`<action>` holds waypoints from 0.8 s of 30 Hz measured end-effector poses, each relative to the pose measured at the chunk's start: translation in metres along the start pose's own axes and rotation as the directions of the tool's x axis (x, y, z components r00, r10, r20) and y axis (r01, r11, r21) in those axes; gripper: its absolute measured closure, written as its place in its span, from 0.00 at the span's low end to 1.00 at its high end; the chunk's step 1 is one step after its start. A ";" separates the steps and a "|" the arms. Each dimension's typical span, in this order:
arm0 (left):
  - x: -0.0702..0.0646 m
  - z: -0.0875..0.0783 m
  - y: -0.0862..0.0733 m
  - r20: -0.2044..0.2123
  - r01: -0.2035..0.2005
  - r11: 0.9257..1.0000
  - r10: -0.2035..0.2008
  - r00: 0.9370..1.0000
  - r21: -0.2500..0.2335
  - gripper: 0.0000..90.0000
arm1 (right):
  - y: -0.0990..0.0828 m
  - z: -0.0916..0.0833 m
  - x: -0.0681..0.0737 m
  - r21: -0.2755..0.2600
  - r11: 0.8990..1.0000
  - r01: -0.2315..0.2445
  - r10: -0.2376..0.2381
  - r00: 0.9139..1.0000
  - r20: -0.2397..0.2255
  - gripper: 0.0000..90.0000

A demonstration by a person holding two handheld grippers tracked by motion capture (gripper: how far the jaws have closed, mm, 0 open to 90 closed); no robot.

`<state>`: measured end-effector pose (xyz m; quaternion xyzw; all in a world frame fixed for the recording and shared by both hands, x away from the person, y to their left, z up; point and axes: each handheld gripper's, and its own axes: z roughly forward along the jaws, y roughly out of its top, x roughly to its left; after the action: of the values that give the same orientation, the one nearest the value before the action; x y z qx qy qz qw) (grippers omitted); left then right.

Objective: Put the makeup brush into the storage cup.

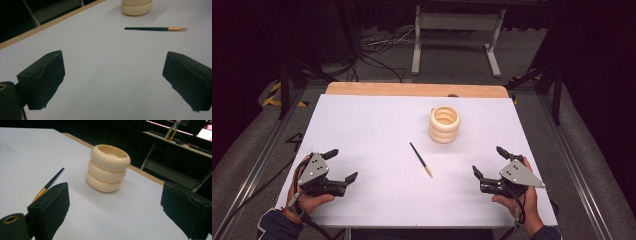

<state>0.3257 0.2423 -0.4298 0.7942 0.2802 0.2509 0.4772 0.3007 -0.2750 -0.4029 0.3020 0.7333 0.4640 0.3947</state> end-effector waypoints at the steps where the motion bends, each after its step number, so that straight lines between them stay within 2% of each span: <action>1: 0.000 0.001 0.000 0.002 -0.001 1.000 0.001 1.000 -0.001 0.05 | 0.001 0.001 0.001 0.005 1.000 0.004 -0.004 1.000 -0.005 0.11; 3: -0.001 0.002 -0.001 0.009 -0.003 1.000 0.003 1.000 0.006 0.05 | 0.003 0.005 0.002 0.025 1.000 0.013 -0.012 1.000 -0.016 0.13; 10: -0.005 0.006 -0.002 0.028 -0.011 1.000 0.011 1.000 0.020 0.06 | 0.020 0.019 0.005 0.067 0.998 -0.004 0.009 0.997 -0.076 0.19; 12: -0.005 0.006 -0.002 0.029 -0.014 1.000 0.013 0.999 0.025 0.06 | 0.026 0.024 0.007 0.085 0.996 -0.007 0.017 0.993 -0.113 0.21; 14: -0.006 0.007 -0.003 0.033 -0.022 0.999 0.021 0.999 0.028 0.06 | 0.029 0.027 0.007 0.093 0.996 -0.012 0.024 0.992 -0.126 0.22; 16: -0.008 0.008 -0.003 0.036 -0.025 0.999 0.024 0.999 0.033 0.06 | 0.040 0.037 0.014 0.134 0.991 0.001 0.021 0.986 -0.164 0.25; 17: -0.008 0.009 -0.004 0.036 -0.030 0.999 0.029 0.999 0.035 0.06 | 0.040 0.037 0.014 0.134 0.991 0.001 0.021 0.986 -0.164 0.25; 18: -0.009 0.009 -0.004 0.044 -0.031 0.999 0.029 0.999 0.038 0.06 | 0.046 0.044 0.019 0.161 0.987 0.020 0.012 0.981 -0.194 0.25; 20: -0.009 0.009 -0.004 0.047 -0.031 0.999 0.029 0.998 0.039 0.06 | 0.047 0.047 0.021 0.177 0.984 0.022 0.014 0.979 -0.202 0.26; 21: -0.009 0.010 -0.005 0.048 -0.032 0.999 0.030 0.998 0.041 0.06 | 0.051 0.055 0.026 0.221 0.975 0.031 0.020 0.975 -0.223 0.26; 22: -0.009 0.010 -0.005 0.048 -0.032 0.999 0.030 0.998 0.041 0.06 | 0.051 0.055 0.026 0.221 0.975 0.031 0.020 0.975 -0.223 0.26; 23: -0.009 0.010 -0.005 0.049 -0.037 0.998 0.035 0.998 0.045 0.06 | 0.052 0.060 0.028 0.244 0.969 0.034 0.025 0.971 -0.237 0.28; 24: -0.009 0.010 -0.005 0.051 -0.042 0.998 0.039 0.998 0.048 0.06 | 0.053 0.067 0.030 0.290 0.956 0.046 0.033 0.965 -0.261 0.27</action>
<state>0.3251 0.2319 -0.4396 0.8171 0.2581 0.2337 0.4595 0.3474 -0.2006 -0.3800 0.2904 0.8408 0.3847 0.2464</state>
